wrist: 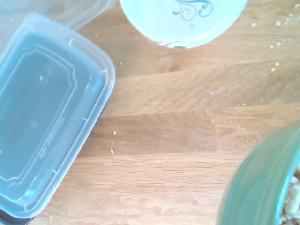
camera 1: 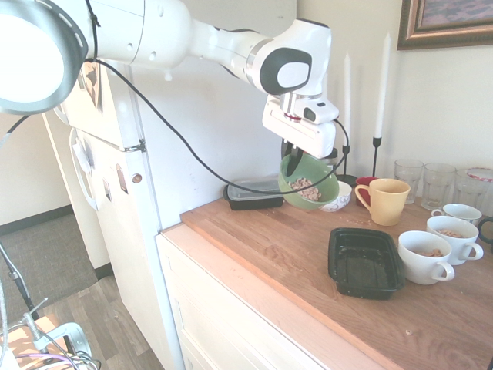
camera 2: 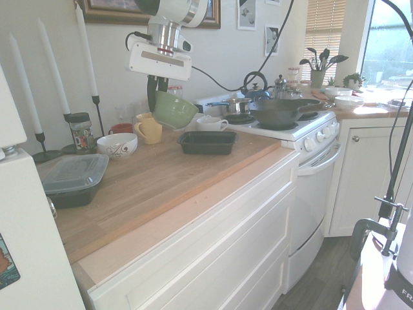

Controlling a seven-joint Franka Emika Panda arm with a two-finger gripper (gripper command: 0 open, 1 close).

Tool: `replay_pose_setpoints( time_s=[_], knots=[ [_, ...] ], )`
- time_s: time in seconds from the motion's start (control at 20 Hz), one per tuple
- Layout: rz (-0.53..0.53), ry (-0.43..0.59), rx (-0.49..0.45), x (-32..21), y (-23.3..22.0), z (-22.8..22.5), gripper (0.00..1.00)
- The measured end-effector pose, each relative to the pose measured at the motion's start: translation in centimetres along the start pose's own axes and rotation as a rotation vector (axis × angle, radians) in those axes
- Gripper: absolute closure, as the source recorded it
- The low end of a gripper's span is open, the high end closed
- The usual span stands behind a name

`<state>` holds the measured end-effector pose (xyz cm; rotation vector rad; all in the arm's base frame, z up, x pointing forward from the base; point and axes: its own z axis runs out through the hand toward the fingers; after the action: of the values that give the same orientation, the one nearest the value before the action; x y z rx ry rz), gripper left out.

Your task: Pour the cereal into the box

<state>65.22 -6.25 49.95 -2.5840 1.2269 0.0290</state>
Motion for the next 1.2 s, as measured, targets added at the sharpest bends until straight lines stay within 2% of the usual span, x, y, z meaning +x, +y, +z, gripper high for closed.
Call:
replay_pose_setpoints(
  time_s=[0.55, 0.9, 1.2],
  knots=[
    [0.071, -0.209, 0.149, 8.7, 6.1, -0.9, 1.00],
    [0.098, -0.308, 0.217, 10.8, 7.2, -0.1, 1.00],
    [0.106, -0.401, 0.312, 12.7, 10.7, -0.7, 1.00]
  ],
)
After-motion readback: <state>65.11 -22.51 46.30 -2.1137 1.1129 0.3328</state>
